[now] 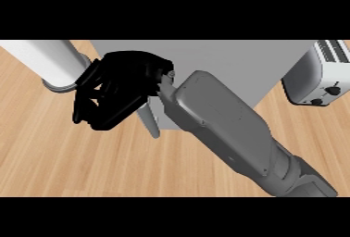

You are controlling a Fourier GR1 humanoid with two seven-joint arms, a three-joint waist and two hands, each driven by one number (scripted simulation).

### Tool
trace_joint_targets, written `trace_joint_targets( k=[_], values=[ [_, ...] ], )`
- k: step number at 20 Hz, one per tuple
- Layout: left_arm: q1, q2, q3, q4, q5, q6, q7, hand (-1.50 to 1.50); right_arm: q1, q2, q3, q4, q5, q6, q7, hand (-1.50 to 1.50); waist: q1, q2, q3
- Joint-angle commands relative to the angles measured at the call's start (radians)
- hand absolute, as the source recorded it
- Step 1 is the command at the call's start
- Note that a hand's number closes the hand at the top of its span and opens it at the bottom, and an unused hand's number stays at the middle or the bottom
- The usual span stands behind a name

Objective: Pick up the wine, place it into the cabinet and close the cabinet

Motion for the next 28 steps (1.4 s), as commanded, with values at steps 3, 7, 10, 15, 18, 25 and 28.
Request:
trace_joint_targets(
  k=[3, 7, 10, 15, 18, 25, 28],
  values=[
    [-0.045, -0.045, 0.03, 0.05, -0.022, -0.095, 0.01, -1.5, -0.067, 0.0, -0.036, 0.176, -0.104, 0.108, -0.1, 1.5, -0.011, 0.005, -0.001],
    [-0.002, -0.037, 0.095, 0.039, 0.009, -0.11, 0.043, -1.5, -0.054, -0.013, -0.106, 0.241, -0.085, 0.176, -0.11, 1.5, -0.021, 0.0, 0.0],
    [0.016, -0.044, 0.119, 0.041, 0.013, -0.127, 0.063, -1.5, -0.076, -0.013, -0.129, 0.298, -0.098, 0.179, -0.118, 1.5, -0.014, 0.0, 0.0],
    [-0.024, -0.1, 0.099, 0.046, -0.035, -0.097, 0.072, -1.5, -0.078, -0.068, -0.146, 0.366, -0.06, 0.196, -0.212, 1.5, -0.014, 0.011, -0.002],
    [-0.029, -0.097, 0.11, 0.036, -0.039, -0.083, 0.089, -1.5, -0.078, -0.102, -0.13, 0.355, -0.026, 0.133, -0.254, 1.5, -0.027, 0.006, -0.001],
    [-0.06, -0.093, 0.12, 0.014, -0.043, -0.06, 0.122, -1.5, -0.124, -0.154, -0.106, 0.395, -0.003, 0.017, -0.378, 1.5, -0.043, 0.019, -0.003],
    [-0.06, -0.106, 0.101, -0.027, -0.062, -0.047, 0.131, -1.5, -0.127, -0.14, -0.08, 0.42, -0.005, -0.026, -0.42, 1.5, -0.033, 0.02, -0.001]
  ],
)
